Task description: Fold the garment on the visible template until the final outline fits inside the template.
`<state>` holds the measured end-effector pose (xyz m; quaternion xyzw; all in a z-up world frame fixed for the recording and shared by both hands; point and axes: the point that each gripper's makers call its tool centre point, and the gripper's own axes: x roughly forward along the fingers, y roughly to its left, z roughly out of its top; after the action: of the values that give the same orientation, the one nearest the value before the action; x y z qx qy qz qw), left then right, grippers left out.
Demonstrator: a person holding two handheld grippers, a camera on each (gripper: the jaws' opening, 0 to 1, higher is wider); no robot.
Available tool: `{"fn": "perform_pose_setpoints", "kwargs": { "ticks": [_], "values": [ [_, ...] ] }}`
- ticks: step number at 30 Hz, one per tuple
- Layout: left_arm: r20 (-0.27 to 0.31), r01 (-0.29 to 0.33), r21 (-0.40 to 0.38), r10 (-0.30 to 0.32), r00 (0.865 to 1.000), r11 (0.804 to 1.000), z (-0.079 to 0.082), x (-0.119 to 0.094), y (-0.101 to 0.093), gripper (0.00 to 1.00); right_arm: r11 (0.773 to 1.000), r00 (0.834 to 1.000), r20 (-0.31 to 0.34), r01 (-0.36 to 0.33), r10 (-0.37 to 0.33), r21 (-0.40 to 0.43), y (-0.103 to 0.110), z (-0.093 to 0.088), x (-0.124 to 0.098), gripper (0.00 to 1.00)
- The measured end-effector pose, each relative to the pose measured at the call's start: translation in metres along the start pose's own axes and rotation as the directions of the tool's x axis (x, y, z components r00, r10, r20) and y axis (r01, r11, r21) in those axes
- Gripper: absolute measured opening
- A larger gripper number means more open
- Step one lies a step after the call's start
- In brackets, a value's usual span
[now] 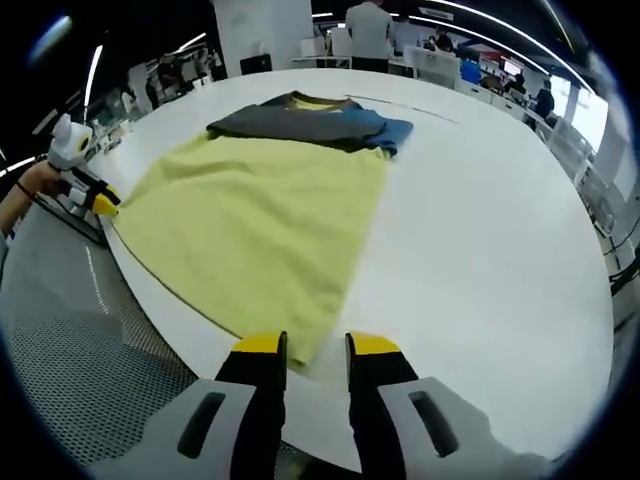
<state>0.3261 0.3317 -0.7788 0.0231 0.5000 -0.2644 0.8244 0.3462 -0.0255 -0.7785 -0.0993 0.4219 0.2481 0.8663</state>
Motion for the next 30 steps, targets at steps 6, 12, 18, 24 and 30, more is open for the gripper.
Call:
{"fn": "perform_pose_setpoints", "kwargs": {
  "ticks": [6, 12, 18, 24, 30],
  "values": [
    [-0.011, -0.018, 0.024, 0.018, 1.000, 1.000, 0.000, 0.001, 0.002, 0.11, 1.000, 1.000, 0.004, 0.000, 0.000, 0.011, -0.001, 0.000, 0.001, 0.22],
    [-0.030, -0.032, 0.048, 0.034, 0.999, 0.998, -0.001, 0.001, 0.002, 0.07, 1.000, 1.000, -0.018, 0.003, -0.003, -0.031, 0.000, -0.002, 0.001, 0.19],
    [-0.026, -0.033, 0.048, 0.035, 0.999, 0.998, -0.002, 0.002, 0.002, 0.05, 0.999, 1.000, -0.019, -0.008, 0.008, -0.033, 0.001, -0.002, 0.002, 0.13],
    [-0.020, -0.035, 0.037, 0.035, 0.999, 0.999, -0.002, 0.002, 0.002, 0.04, 0.998, 0.999, -0.019, -0.034, 0.033, -0.048, 0.009, -0.002, 0.001, 0.05],
    [-0.017, -0.038, 0.029, 0.039, 0.999, 0.999, -0.002, 0.002, 0.002, 0.02, 0.998, 0.998, -0.037, -0.051, 0.050, -0.047, 0.011, -0.004, -0.001, 0.03]
  ]
}}
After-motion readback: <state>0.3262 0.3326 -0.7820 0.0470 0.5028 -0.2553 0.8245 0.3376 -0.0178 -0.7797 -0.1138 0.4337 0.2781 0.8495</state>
